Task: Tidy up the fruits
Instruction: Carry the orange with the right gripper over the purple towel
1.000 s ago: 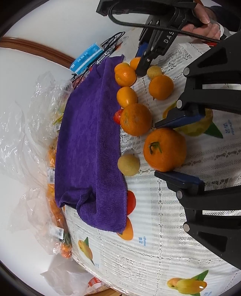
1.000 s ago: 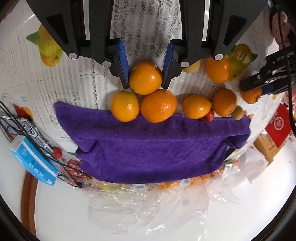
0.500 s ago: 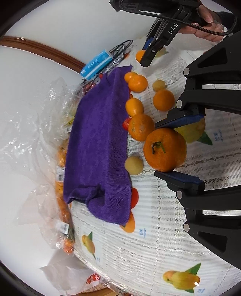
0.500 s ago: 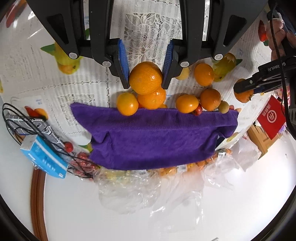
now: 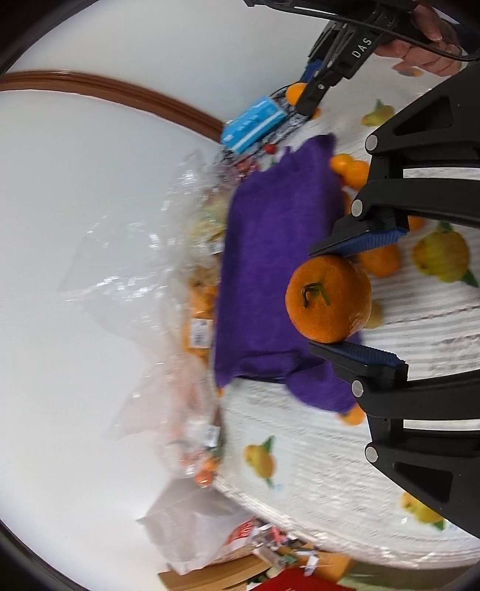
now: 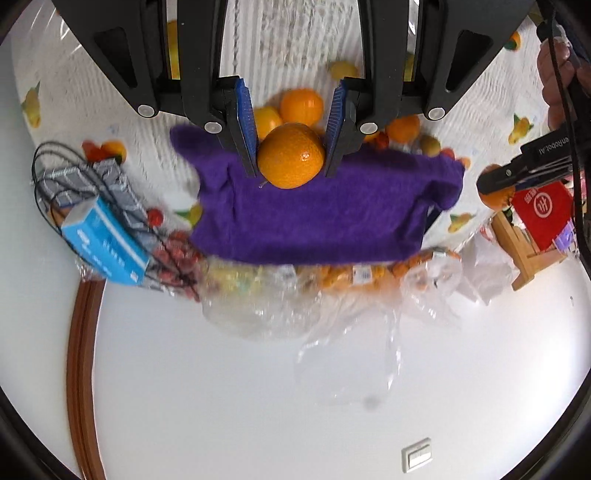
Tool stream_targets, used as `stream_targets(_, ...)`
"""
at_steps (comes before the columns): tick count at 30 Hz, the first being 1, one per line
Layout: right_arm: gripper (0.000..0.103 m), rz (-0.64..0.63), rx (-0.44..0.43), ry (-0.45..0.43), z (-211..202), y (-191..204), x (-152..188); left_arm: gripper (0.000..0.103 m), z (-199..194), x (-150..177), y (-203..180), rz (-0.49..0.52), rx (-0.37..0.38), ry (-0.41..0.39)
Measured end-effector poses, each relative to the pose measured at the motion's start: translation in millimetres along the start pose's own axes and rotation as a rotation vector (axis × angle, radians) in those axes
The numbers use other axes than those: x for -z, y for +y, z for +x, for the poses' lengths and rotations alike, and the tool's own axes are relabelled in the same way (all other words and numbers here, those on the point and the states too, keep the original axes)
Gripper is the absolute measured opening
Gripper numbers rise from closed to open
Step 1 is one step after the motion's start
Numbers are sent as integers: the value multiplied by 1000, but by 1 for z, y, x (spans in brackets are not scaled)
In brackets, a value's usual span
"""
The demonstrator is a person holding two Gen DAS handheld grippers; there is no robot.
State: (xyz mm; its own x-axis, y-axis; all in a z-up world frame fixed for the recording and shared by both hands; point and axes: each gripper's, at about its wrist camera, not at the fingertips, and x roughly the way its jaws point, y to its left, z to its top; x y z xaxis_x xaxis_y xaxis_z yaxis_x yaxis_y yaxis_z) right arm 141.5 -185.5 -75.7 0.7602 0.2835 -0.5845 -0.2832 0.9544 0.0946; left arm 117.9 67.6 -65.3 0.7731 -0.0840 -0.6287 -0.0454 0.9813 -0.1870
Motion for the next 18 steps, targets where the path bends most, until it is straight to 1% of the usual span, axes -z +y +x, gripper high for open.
stream_targets(5,34,1,13,-27,11,4,-26,42,4,-22,1,-15,0,-38)
stream_targets(8,34,10,6,-36,20,6,-36,42,14,-29,0,-10,-26,-55)
stream_targets(13,34,25,2,-32,40,7,-45,42,39,-31,3,-28,-17,-30)
stream_targets(18,34,38,-3,-17,60,4,-51,42,62,-39,5,-48,-28,-19)
